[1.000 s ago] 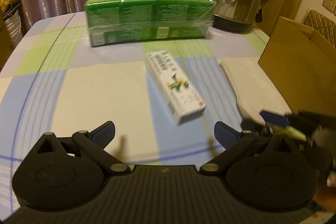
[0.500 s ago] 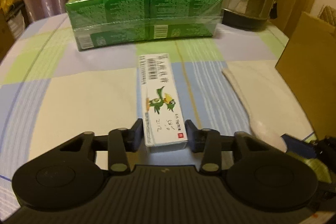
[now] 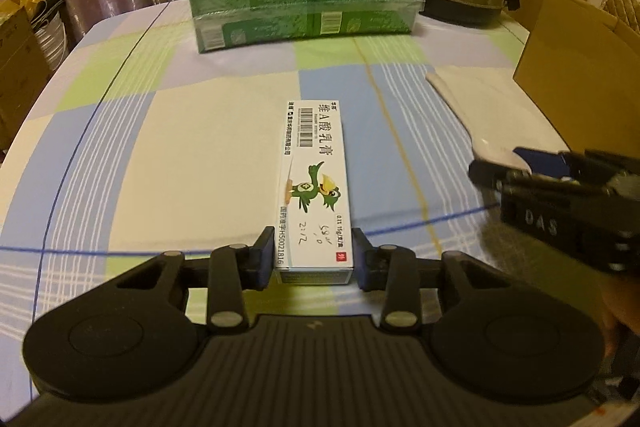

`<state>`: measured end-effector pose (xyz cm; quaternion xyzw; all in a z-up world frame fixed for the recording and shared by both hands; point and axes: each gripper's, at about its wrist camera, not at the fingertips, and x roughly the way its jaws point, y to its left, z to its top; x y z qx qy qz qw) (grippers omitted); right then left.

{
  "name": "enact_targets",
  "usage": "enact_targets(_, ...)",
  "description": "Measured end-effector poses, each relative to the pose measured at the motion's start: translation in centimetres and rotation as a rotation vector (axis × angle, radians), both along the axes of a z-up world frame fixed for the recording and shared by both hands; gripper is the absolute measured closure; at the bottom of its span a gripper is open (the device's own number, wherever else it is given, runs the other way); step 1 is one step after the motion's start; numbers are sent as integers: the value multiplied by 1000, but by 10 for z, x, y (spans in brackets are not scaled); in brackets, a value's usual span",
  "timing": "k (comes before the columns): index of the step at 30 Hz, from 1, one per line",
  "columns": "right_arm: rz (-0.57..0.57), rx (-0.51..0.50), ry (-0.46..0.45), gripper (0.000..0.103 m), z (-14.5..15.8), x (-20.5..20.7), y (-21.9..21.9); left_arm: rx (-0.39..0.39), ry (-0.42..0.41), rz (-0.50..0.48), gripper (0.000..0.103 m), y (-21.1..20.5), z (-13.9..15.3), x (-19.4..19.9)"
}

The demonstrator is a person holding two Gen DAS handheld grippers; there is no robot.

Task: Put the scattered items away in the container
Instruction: 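Grasp the white spoon with the right tool while the left tool grasps the cream box, then carry the cream box with the left tool while the right tool carries the spoon over the box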

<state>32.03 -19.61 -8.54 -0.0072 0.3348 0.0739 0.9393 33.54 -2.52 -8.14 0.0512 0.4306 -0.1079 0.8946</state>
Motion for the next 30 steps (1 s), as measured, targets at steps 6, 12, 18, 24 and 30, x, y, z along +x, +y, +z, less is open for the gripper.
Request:
enact_targets(6,15,-16,15,74,3,-11,-2,2,7,-13,70,1,0,-9)
enact_targets(12,35,-16,42,74,14,-58,-5,-9,31,-17,70,3,5,-56)
enact_targets(18,73,-25,75,74,26,-139,-3,15,40,-38,70,1,14,-134)
enact_targets(24,90,-74,94,73,31,-214,-5,8,50,-42,70,3,22,-205)
enact_targets(30,84,-89,117,73,23,-247,-9,10,67,-37,56,3,23,-233)
